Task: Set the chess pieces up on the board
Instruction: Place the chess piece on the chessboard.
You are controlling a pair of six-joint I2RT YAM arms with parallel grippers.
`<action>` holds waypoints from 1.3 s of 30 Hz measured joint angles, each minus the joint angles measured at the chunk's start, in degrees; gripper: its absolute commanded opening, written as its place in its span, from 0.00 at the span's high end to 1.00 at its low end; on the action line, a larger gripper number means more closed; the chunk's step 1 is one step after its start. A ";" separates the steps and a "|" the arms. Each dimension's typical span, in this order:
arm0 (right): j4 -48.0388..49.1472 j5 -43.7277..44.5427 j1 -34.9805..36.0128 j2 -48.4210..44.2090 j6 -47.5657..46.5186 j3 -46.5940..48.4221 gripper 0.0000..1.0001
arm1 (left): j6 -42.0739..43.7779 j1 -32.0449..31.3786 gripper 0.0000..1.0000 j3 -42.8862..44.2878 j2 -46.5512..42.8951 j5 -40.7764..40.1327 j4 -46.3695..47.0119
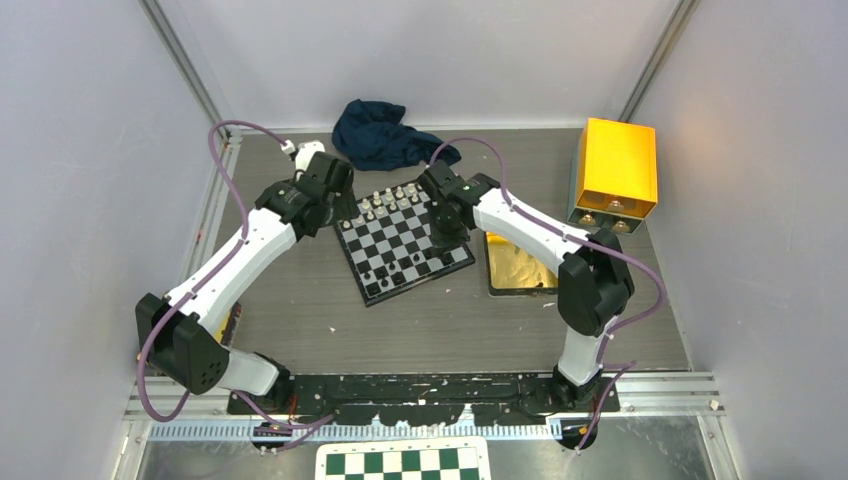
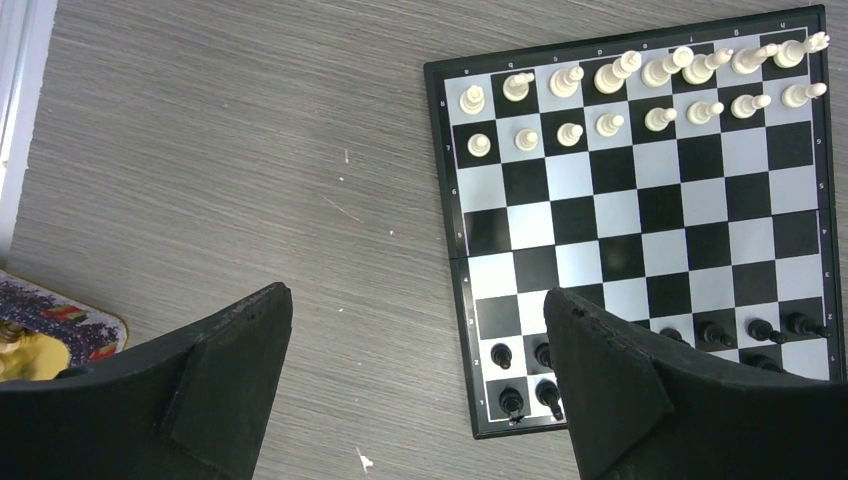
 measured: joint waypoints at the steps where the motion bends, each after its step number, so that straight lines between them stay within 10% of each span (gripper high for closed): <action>1: 0.15 -0.09 0.09 0.17 0.00 0.00 0.99 | 0.00 -0.02 0.03 0.00 0.02 0.02 0.04; 39: 4.33 -0.61 0.74 6.40 0.66 -0.55 0.99 | 3.06 -0.02 0.03 0.00 1.05 0.46 1.42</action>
